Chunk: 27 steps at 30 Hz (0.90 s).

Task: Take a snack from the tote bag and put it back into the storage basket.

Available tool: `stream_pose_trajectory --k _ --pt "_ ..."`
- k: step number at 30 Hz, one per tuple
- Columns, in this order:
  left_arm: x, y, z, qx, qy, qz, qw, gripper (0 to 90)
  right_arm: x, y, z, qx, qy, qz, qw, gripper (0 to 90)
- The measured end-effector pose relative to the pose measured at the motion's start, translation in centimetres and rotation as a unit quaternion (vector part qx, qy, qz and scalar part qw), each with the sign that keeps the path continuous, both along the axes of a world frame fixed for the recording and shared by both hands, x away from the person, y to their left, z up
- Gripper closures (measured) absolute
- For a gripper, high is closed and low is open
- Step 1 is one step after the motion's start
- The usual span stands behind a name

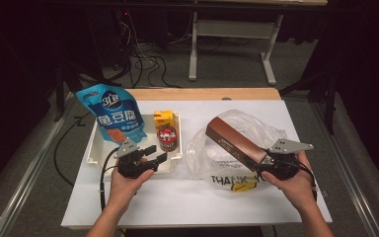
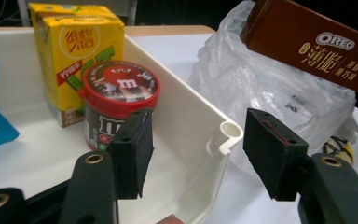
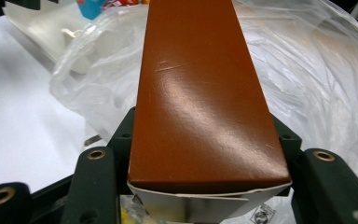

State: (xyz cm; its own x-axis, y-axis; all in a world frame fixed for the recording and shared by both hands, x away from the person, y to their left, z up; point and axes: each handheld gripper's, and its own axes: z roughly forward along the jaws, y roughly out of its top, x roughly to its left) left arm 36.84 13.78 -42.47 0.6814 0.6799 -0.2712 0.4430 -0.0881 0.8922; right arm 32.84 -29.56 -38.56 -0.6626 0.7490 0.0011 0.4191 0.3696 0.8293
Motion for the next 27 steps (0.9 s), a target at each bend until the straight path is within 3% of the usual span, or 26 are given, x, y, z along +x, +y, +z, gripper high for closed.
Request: stream_pose_trajectory --k 4,8,14,27 --pt "-0.1 -0.2 0.3 -0.004 -0.015 -0.012 0.9998 38.8 -0.3 0.2 0.2 0.007 0.000 0.013 0.9999 45.9" --pt "-0.2 -0.4 0.3 -0.002 -0.011 -0.032 0.9994 33.5 -0.4 0.7 0.3 0.008 0.001 0.028 0.9996 45.9" --pt "-0.4 -1.4 0.6 0.023 -0.012 -0.058 0.9980 15.5 -0.6 1.4 0.4 0.004 0.001 0.045 0.9990 45.9" --pt "-0.5 -2.8 1.1 0.045 -0.021 -0.086 0.9950 11.9 -1.1 1.9 -0.1 -0.002 0.004 0.090 0.9959 45.9"
